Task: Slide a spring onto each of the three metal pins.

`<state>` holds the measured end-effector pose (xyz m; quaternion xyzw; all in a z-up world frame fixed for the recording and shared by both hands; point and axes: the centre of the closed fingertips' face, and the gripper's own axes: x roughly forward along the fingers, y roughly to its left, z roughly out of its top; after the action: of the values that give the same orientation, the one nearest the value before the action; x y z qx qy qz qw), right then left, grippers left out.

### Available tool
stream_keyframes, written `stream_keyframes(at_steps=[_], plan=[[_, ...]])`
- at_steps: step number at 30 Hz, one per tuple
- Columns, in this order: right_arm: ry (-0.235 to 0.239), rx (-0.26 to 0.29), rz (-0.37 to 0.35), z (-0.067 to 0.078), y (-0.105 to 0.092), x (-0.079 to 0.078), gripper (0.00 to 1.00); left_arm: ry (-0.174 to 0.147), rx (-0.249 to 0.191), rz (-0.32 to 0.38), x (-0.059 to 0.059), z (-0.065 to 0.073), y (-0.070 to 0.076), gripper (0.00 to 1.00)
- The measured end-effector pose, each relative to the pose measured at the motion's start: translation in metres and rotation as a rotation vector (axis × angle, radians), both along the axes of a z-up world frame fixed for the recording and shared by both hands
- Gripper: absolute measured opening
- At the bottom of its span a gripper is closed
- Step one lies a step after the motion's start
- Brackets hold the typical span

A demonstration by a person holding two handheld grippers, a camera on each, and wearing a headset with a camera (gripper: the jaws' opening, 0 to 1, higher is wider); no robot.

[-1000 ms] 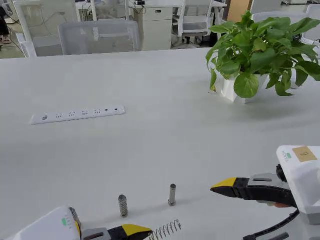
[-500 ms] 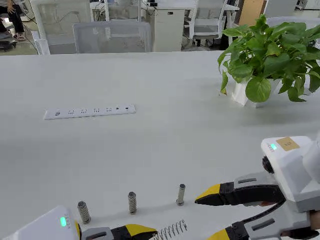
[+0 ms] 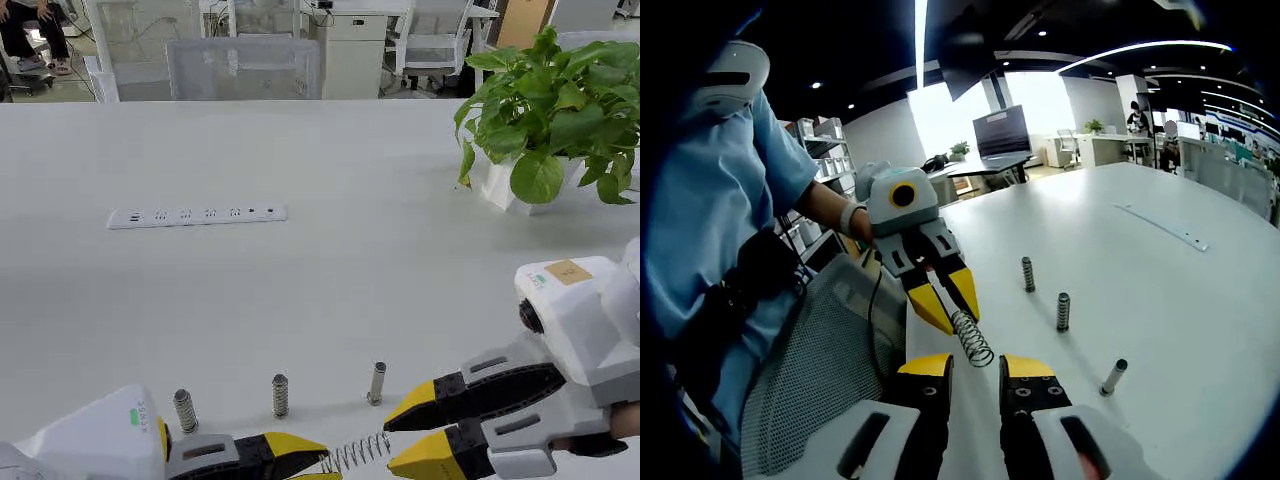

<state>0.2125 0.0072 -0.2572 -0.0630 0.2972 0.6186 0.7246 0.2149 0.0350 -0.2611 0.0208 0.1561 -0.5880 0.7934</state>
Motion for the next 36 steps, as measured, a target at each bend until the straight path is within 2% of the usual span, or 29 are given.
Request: stream_keyframes(at_steps=[6,12,16,24,36], plan=[[0.005,-0.001,0.011,0.001,0.001,-0.001,0.08,0.000,0.002,-0.014,-0.001,0.000,-0.001,0.07],[-0.005,-0.021,0.017,-0.001,-0.001,0.000,0.06,0.005,0.000,-0.018,-0.001,0.001,-0.002,0.06],[-0.003,-0.015,0.010,0.002,-0.001,0.001,0.06,0.005,0.002,-0.020,-0.002,0.000,-0.002,0.07],[-0.058,-0.058,0.036,0.008,0.001,0.001,0.06,0.008,0.016,-0.023,-0.001,-0.003,-0.003,0.07],[-0.134,-0.134,0.096,0.013,0.009,-0.003,0.05,0.014,0.084,-0.051,-0.001,-0.016,-0.010,0.07]])
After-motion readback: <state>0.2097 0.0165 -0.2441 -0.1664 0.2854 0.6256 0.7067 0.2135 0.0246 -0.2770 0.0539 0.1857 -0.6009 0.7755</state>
